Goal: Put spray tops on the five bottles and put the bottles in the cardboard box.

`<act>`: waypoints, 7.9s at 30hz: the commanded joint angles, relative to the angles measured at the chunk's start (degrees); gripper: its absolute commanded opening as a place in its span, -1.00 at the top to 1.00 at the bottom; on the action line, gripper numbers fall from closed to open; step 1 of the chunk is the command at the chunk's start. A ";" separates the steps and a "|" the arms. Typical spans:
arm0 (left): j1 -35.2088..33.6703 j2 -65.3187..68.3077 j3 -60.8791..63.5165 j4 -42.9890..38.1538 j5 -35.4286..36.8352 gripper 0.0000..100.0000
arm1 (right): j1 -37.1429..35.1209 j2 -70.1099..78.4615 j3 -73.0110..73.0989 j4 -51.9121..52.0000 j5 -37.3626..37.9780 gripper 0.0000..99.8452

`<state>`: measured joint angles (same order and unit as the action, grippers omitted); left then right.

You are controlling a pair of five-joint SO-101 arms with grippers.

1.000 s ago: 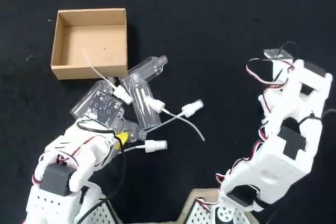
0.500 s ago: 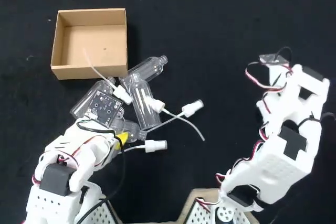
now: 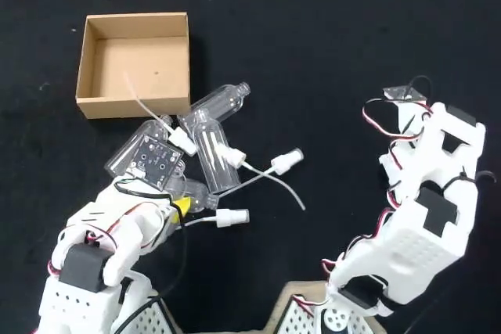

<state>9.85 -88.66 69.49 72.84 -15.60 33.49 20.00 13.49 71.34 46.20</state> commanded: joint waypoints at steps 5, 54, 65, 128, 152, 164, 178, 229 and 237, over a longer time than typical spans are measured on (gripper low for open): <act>0.22 -0.53 -3.47 0.35 0.62 0.71 | 1.32 3.12 -0.48 -1.93 -0.18 0.77; 0.66 -15.82 3.38 -12.31 10.73 0.71 | -56.62 -47.78 -33.01 9.41 -60.40 0.98; 5.05 -15.91 5.32 -15.65 12.57 0.71 | -62.51 -50.86 -21.58 -4.84 -63.38 0.98; 8.13 -15.91 7.69 -16.88 12.84 0.71 | -71.30 -74.59 25.89 -30.24 -66.55 0.98; 8.57 -15.91 7.69 -16.88 12.84 0.71 | -74.99 -88.13 46.99 -41.14 -60.57 0.98; 8.57 -15.91 7.78 -16.62 12.84 0.71 | -76.40 -87.87 46.99 -41.23 -60.48 0.98; 8.66 -15.91 7.25 -16.53 12.75 0.71 | -74.46 -87.78 50.86 -42.81 -57.67 0.98; 8.48 -15.91 7.34 -16.88 12.75 0.71 | -61.54 -77.41 19.47 -25.23 -49.67 0.89; 8.13 -15.91 7.43 -16.88 12.75 0.71 | -59.96 -61.23 19.30 -41.67 -49.58 0.89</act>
<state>17.76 -104.04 77.76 57.36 -3.56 -29.19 -44.70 35.65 35.38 -3.82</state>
